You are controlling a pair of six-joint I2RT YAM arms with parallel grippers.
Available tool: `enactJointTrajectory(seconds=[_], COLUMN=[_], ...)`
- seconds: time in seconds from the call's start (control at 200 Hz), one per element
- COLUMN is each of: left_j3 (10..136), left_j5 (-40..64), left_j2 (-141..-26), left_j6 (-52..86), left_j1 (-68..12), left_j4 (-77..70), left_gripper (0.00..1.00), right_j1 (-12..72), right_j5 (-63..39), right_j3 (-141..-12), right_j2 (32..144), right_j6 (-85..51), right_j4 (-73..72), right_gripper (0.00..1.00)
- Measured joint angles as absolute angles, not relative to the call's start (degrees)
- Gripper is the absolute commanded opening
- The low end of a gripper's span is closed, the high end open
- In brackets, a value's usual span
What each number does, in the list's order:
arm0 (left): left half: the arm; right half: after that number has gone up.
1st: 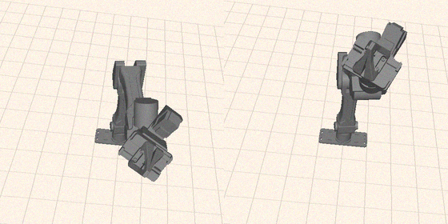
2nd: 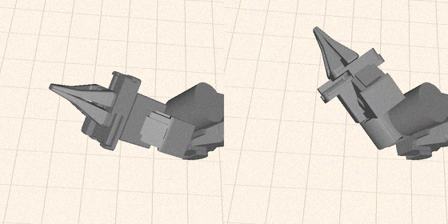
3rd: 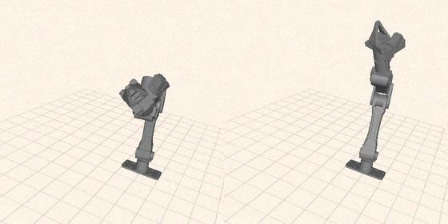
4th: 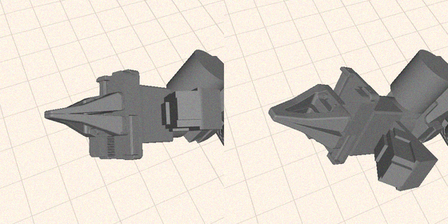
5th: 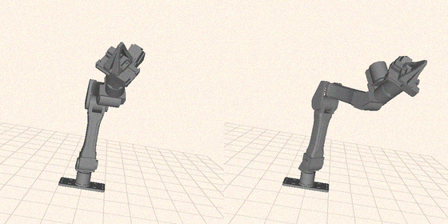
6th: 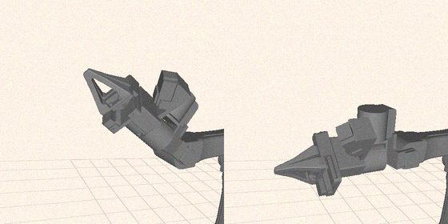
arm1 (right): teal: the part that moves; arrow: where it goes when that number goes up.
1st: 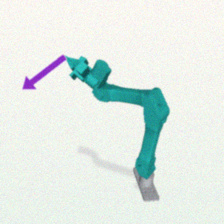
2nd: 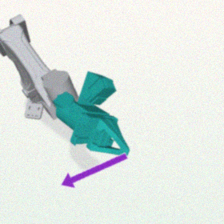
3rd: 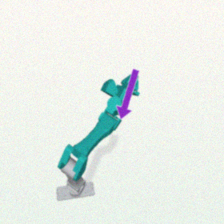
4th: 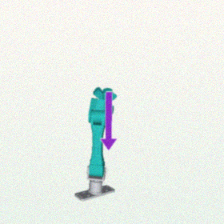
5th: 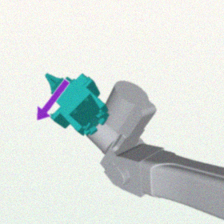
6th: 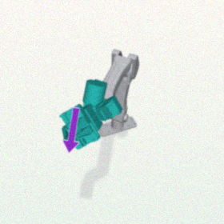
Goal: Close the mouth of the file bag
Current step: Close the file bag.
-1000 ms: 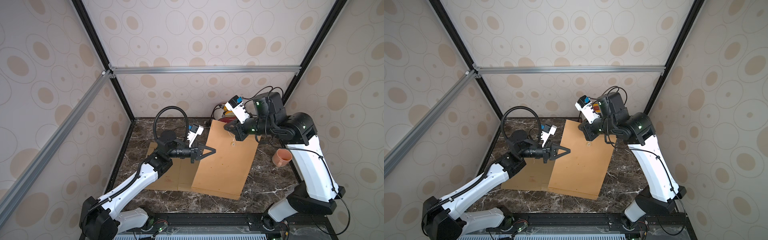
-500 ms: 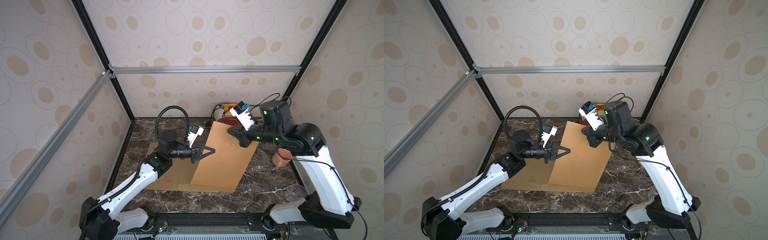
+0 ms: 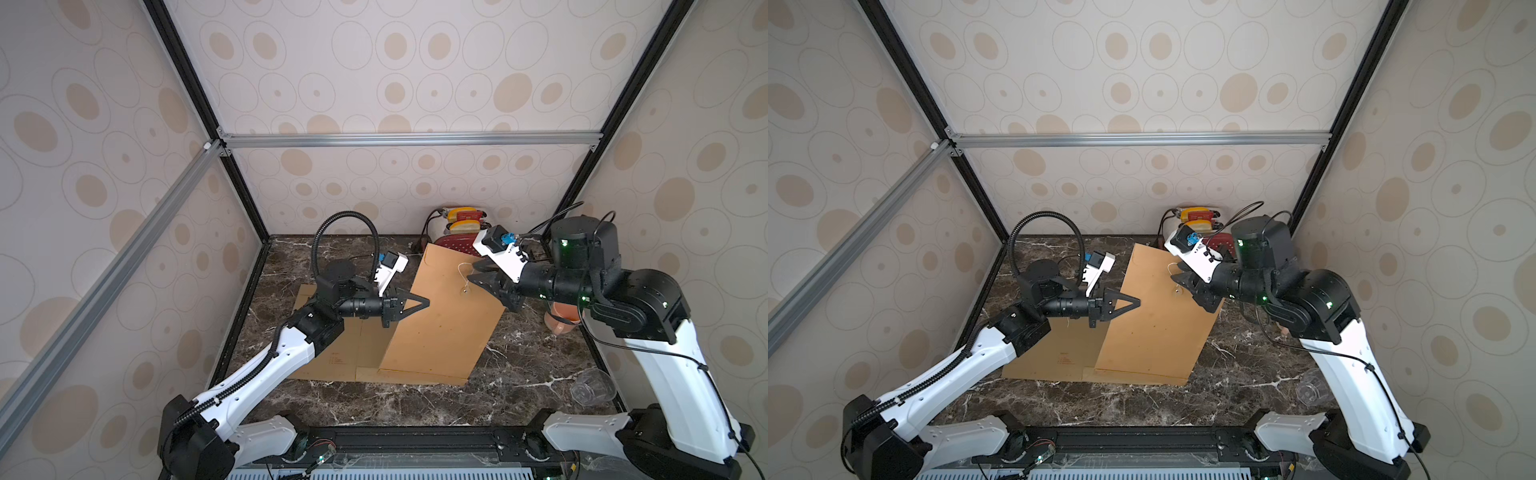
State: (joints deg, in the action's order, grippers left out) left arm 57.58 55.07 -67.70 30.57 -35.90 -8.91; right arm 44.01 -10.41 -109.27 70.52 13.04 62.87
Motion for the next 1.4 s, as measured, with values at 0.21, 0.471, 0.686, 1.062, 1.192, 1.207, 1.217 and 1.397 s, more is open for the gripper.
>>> enactJointTrajectory(seconds=[0.21,0.471,0.686,1.062,1.192,1.207,1.217,1.397], left_j3=[57.58,57.58,57.58,57.58,57.58,57.58,57.58,57.58], left_j5=[55.22,55.37,55.92,56.25,56.27,56.27,56.27,56.27], left_j2=[-67.70,-67.59,-67.57,-67.16,-67.16,-67.16,-67.16,-67.16], left_j6=[30.57,30.57,30.59,30.59,30.59,30.59,30.59,30.59], left_j1=[-35.90,-35.90,-35.90,-35.90,-35.92,-35.92,-35.92,-35.92], left_j4=[-8.93,-8.95,-9.54,-9.96,-10.24,-10.24,-10.24,-10.24], left_gripper=[0.00,0.00,0.00,0.00,0.00,0.00,0.00,0.00], right_j1=[43.97,43.55,42.76,42.76,42.76,42.76,42.76,42.76], right_j5=[-11.14,-12.75,-13.78,-19.90,-21.98,-22.31,-22.48,-25.91], right_j3=[-103.18,-99.48,-97.25,-94.13,-93.58,-93.45,-93.38,-91.48], right_j2=[69.06,68.93,68.45,68.38,68.38,68.38,68.38,68.01], right_j6=[13.69,12.95,12.69,10.39,10.02,9.98,9.93,9.13], right_j4=[60.49,56.53,54.08,51.24,50.94,50.92,50.94,50.96], right_gripper=[0.30,0.35,0.35,0.34,0.31,0.30,0.30,0.29])
